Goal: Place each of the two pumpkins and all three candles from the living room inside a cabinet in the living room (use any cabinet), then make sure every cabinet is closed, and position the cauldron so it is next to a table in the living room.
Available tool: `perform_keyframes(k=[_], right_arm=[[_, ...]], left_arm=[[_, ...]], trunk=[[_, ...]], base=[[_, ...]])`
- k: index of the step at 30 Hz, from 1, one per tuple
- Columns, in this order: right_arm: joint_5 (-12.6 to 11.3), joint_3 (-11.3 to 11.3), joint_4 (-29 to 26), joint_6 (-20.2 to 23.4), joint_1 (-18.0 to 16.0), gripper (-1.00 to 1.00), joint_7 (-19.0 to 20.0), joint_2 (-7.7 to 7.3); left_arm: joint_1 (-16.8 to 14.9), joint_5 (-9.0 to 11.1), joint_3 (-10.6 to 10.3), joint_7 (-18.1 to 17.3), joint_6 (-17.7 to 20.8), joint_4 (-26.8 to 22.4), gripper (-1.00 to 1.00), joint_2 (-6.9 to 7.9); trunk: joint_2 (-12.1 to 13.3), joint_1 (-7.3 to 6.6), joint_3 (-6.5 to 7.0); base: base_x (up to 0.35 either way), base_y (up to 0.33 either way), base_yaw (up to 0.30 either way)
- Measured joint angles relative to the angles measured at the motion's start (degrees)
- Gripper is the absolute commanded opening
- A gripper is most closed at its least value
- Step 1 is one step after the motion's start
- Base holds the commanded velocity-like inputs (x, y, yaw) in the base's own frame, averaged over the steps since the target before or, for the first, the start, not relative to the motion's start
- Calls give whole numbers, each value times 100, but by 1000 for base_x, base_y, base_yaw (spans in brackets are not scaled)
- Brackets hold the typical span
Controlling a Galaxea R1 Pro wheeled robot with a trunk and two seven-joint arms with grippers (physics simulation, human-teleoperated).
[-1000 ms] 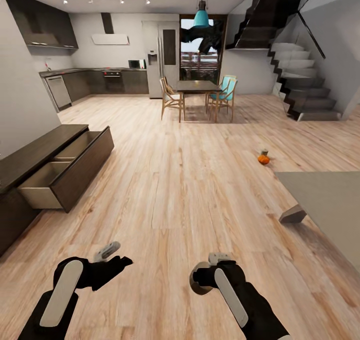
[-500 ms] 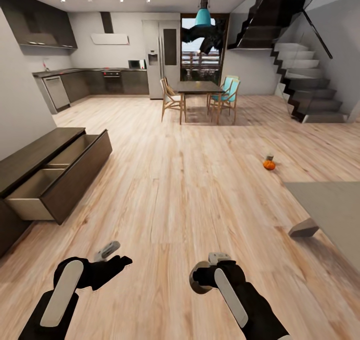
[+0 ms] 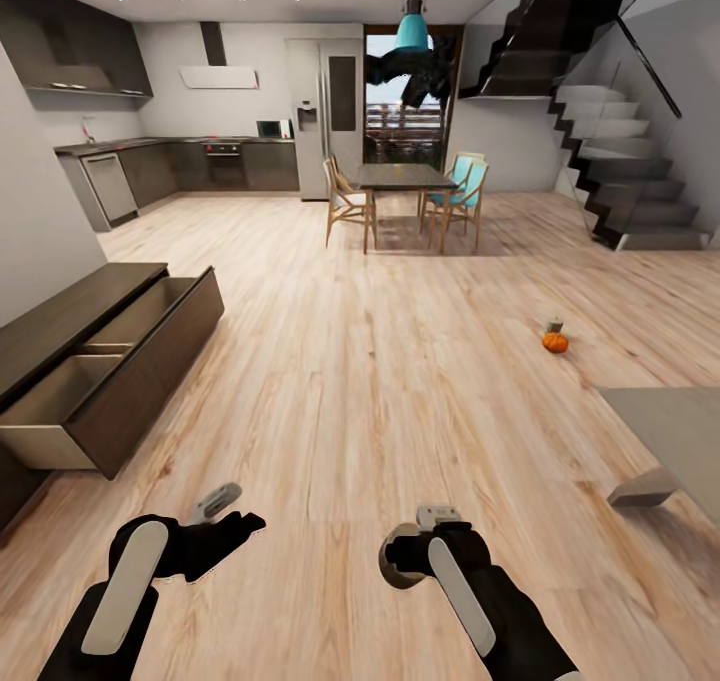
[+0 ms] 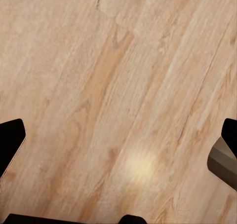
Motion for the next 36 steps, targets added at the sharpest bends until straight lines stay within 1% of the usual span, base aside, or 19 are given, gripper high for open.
perform_keyframes(k=[36], right_arm=[[26,2,12,-1,0,-100,28,-26]], left_arm=[[0,0,-13,6,-9,0,100,-9]], trunk=[[0,0,0]], base=[[309,145,0]])
